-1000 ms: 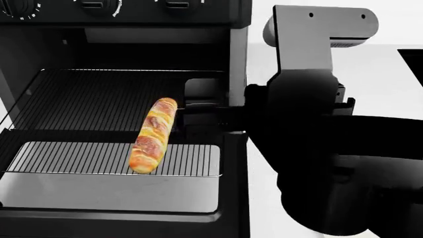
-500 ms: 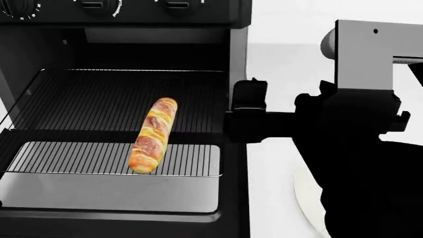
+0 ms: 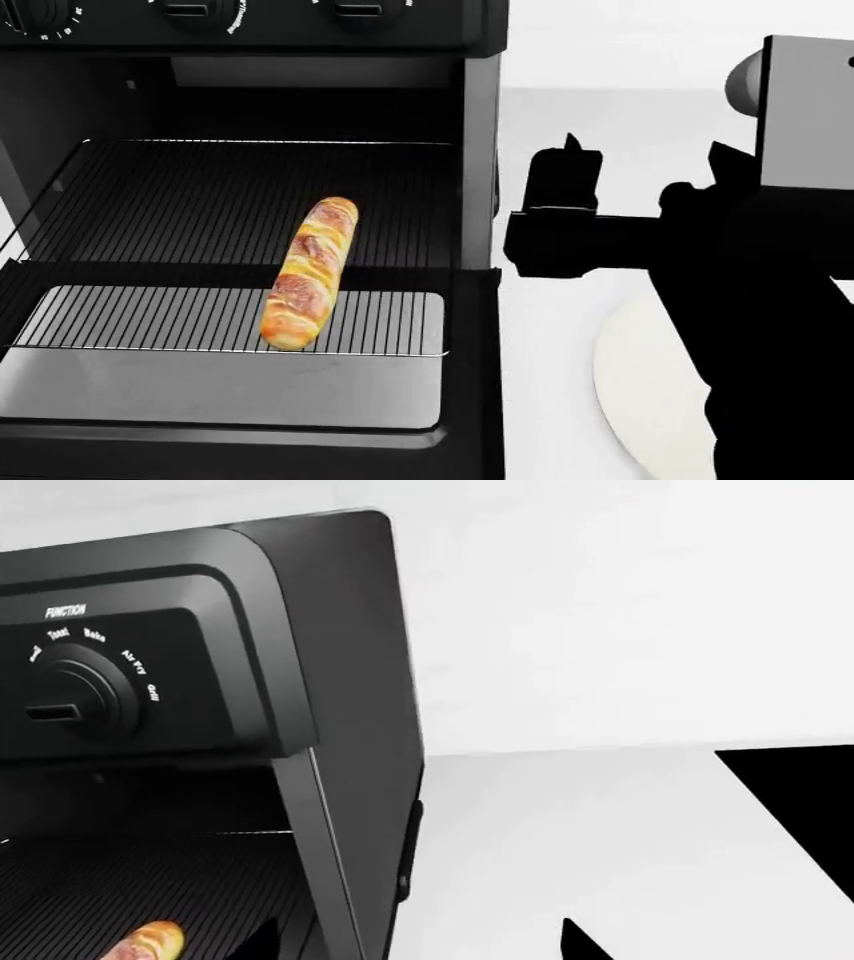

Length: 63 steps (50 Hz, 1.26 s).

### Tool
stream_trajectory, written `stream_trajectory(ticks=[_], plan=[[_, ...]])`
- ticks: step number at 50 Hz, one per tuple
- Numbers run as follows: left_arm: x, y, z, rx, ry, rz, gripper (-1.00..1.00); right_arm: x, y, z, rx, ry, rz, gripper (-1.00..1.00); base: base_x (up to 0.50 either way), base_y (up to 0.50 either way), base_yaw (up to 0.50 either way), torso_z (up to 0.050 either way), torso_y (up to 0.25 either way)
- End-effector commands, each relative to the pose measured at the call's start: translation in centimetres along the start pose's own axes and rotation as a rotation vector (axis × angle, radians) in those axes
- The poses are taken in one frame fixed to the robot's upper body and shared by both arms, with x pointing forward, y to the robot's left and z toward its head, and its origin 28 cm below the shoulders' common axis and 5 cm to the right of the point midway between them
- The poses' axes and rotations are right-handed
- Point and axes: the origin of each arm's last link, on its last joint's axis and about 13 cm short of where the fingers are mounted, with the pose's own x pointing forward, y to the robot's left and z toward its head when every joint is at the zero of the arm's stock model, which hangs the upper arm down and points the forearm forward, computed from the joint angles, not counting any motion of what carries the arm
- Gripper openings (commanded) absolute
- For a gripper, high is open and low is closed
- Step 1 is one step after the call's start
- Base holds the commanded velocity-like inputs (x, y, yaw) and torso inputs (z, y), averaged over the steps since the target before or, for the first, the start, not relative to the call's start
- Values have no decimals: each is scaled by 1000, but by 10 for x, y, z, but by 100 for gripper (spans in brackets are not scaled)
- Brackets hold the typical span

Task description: Place the baguette on the rack of the toaster oven.

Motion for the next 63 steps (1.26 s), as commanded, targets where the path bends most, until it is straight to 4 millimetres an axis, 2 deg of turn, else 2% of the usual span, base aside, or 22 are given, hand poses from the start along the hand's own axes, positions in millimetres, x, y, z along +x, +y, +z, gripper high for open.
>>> stream_trajectory(ticks=[1,24,31,46,57,63], plan=[[3,-2,9,12,-26,-2,100,-4,-3,10,-4,-51,-13,100,0,0,0,0,0],[4,-1,27,12,-57,-2,100,-9,-4,37,-10,-106,-12,100,0,0,0,0,0],[11,-3,40,29,-77,-11,100,-6,-5,40,-8,-124,-16,100,0,0,0,0,0],[14,2,64,33,-125,-19,100,-6,-6,63,-9,-185,-23,100,0,0,0,0,0],[18,3,74,35,-147,-27,100,-8,-5,73,-67,-238,-49,100,0,0,0,0,0],[19,4,82,39,-163,-28,100,-10,-5,81,-30,-266,-35,100,0,0,0,0,0]])
